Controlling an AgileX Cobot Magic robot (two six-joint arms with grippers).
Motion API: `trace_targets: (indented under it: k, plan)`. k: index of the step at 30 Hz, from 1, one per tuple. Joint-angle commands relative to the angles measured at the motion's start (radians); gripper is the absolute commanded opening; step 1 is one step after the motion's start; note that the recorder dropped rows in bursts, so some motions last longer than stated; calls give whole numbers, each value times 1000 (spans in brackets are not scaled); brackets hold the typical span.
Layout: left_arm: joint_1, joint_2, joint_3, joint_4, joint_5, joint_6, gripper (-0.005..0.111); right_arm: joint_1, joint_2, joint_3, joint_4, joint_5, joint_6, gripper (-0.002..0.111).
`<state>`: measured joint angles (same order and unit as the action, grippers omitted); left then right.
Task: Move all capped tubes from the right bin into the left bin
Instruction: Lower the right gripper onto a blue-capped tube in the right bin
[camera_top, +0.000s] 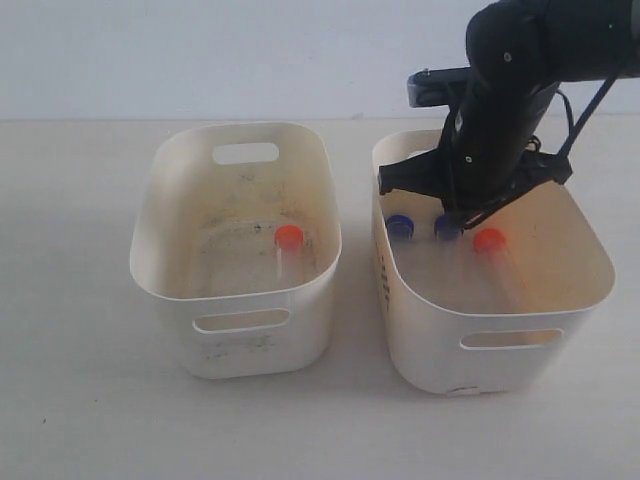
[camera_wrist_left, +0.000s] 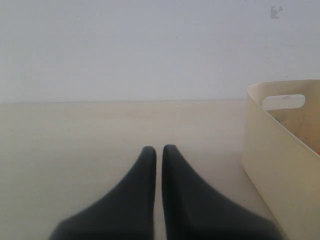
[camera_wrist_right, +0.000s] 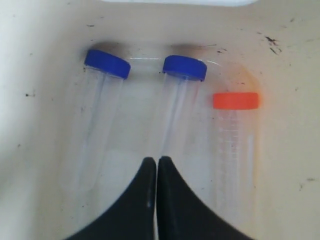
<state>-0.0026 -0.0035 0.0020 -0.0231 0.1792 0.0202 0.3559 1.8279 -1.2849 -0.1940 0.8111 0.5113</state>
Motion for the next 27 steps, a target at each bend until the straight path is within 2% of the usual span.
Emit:
trace_targets:
  k: [1, 27]
  plan:
    - [-7, 4, -2, -3, -7, -4, 4, -37, -2, -1, 46, 10, -57, 0]
    - [-7, 4, -2, -3, -7, -4, 4, -37, 70, -1, 73, -7, -58, 0]
